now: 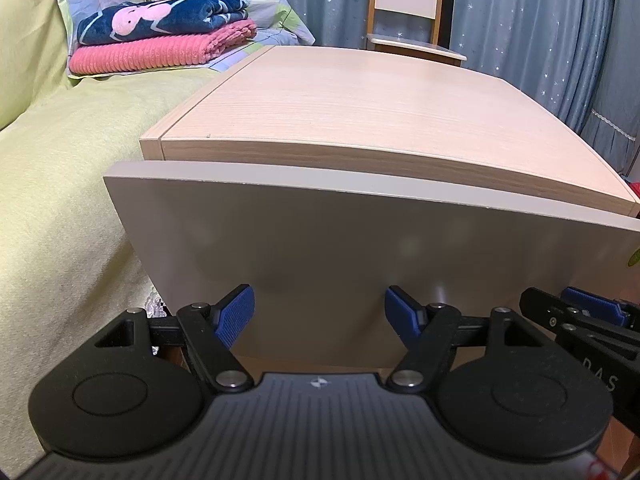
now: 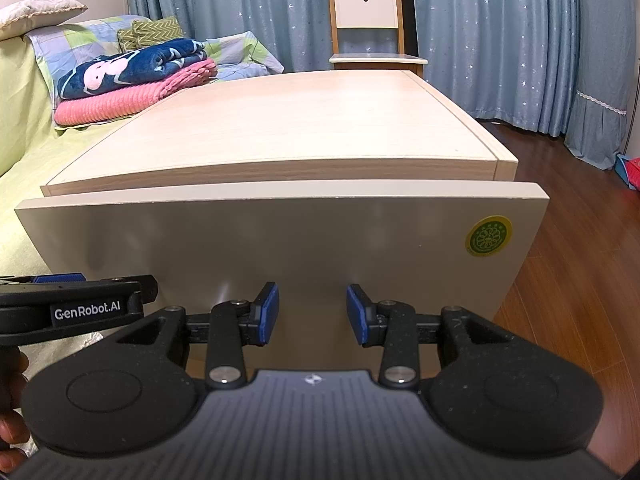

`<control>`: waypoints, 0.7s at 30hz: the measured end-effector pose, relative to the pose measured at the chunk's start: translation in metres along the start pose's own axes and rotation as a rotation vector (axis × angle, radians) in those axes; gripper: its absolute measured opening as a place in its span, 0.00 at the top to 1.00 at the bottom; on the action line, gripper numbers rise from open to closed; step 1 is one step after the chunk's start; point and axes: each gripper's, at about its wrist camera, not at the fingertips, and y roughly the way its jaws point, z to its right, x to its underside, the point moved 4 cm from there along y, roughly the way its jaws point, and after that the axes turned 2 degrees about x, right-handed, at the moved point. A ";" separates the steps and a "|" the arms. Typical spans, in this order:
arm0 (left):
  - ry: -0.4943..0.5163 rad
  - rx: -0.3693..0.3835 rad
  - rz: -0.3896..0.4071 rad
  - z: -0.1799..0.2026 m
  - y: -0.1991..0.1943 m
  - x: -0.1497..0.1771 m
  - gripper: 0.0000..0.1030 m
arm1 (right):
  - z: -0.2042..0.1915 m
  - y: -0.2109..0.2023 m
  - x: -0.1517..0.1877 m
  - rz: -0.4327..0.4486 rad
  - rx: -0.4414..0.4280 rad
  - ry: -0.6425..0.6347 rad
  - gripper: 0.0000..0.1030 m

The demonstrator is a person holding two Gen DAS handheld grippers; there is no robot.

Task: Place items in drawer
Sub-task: 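Press both grippers against the drawer front until it sits flush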

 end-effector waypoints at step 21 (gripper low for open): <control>-0.004 0.003 -0.002 -0.001 0.003 -0.004 0.29 | -0.002 0.009 -0.005 0.004 0.004 0.003 0.67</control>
